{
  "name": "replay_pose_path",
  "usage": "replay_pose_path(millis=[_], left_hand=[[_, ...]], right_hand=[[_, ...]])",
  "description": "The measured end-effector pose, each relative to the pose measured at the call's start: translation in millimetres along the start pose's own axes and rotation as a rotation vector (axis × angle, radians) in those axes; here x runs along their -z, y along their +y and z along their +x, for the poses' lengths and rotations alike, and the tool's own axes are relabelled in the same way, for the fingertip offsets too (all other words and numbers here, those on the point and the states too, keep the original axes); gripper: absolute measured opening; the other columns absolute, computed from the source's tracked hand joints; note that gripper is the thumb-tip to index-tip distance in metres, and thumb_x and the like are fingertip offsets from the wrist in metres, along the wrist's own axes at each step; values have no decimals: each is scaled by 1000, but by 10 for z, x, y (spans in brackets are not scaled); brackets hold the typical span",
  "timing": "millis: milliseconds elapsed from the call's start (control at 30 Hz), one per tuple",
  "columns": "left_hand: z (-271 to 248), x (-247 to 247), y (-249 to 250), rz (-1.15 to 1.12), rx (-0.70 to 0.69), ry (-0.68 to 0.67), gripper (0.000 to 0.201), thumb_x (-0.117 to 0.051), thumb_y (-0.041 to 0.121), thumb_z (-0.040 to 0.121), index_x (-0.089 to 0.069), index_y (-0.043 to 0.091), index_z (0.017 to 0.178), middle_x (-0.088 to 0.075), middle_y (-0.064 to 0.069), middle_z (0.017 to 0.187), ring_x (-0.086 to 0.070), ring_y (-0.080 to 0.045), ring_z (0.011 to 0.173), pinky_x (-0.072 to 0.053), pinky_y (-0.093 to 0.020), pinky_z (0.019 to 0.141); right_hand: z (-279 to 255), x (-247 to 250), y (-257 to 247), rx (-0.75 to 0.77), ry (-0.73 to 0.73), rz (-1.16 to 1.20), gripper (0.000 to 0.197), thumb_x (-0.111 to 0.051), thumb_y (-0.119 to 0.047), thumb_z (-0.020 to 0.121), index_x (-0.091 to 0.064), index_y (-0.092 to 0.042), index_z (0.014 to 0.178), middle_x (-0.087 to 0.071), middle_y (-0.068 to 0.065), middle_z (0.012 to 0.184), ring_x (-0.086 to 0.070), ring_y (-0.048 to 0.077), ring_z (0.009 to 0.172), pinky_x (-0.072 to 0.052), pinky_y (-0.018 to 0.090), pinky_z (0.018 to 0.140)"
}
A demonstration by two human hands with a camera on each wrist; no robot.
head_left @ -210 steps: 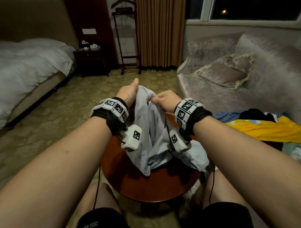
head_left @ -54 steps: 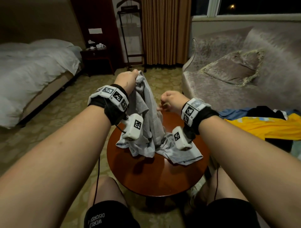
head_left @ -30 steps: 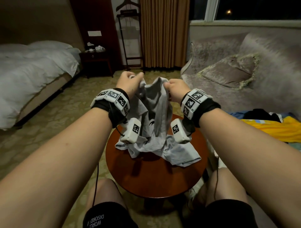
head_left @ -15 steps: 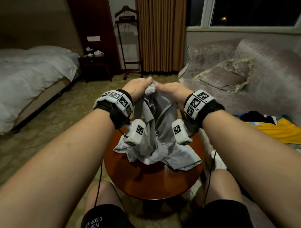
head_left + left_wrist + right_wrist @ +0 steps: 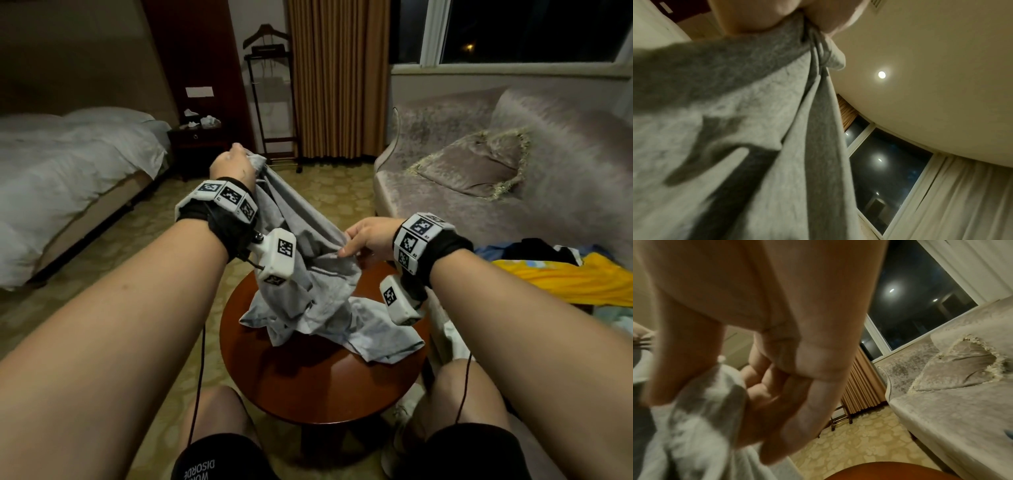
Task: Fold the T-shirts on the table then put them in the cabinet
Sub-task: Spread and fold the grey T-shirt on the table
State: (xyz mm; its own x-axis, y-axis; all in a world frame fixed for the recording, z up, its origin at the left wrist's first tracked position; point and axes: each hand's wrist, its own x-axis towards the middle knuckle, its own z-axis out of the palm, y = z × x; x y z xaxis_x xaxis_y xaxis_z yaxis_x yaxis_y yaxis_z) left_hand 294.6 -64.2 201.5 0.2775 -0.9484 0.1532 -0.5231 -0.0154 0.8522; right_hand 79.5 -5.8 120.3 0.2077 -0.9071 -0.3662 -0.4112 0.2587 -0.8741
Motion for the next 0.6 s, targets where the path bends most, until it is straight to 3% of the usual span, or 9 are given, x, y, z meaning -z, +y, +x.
replay_pose_path(millis=[100,167,233,333,400,467,533,600], left_hand=[[-65,-3,43,9,-42,-106,47,-29,31,103,-52,1,131,-52,-18,134,-48,-31,124,-39,-28,88],[-137,-31,35,64,-113,-183,49,-39,40,100,-59,2,122,-59,-16,122,-55,-29,111,-41,-30,89],[-229,-80,-5,54,-145,-275,51,-51,53,92,-65,9,114,-64,-7,109,-58,-21,97,-44,-27,83],[-338,-214,-44,45,-197,-467,54,-61,65,78,-65,22,111,-67,1,106,-62,-13,92,-48,-26,79],[-383,-290,-57,-25,-190,-645,64,-71,71,63,-66,26,108,-69,-1,108,-66,-15,95,-52,-34,87],[-367,-371,-89,-27,-173,-817,68,-76,72,53,-68,29,106,-70,-4,111,-65,-23,105,-47,-46,99],[-403,-372,-76,21,-171,-946,62,-74,70,59,-70,28,104,-70,-4,113,-64,-26,108,-44,-49,102],[-414,-385,-60,13,-147,-968,47,-67,61,75,-70,24,103,-70,-7,112,-65,-26,107,-46,-46,100]], right_hand=[[17,11,8,46,88,99,5,-62,-8,88,-63,-6,84,-65,12,81,-60,29,80,-51,40,78],[-9,31,-74,99,125,137,12,-59,-16,92,-68,-9,94,-70,14,93,-65,32,89,-50,44,87],[-64,50,-191,149,158,174,14,-56,-18,95,-67,-10,98,-70,15,99,-65,32,93,-50,45,89],[-102,82,-321,249,125,228,18,-53,-15,96,-65,-7,107,-67,16,109,-62,32,104,-46,45,99],[-113,89,-368,294,91,182,21,-55,-14,92,-64,-11,111,-66,12,114,-60,26,111,-42,41,104],[-112,101,-378,284,88,148,30,-59,-16,81,-65,-13,110,-65,11,118,-59,25,116,-41,39,105],[-85,132,-342,261,70,202,35,-54,-13,83,-64,-7,116,-65,16,117,-61,29,111,-44,43,101],[-77,170,-280,234,62,282,37,-50,-13,89,-59,-1,123,-66,19,116,-62,32,108,-46,44,98]])
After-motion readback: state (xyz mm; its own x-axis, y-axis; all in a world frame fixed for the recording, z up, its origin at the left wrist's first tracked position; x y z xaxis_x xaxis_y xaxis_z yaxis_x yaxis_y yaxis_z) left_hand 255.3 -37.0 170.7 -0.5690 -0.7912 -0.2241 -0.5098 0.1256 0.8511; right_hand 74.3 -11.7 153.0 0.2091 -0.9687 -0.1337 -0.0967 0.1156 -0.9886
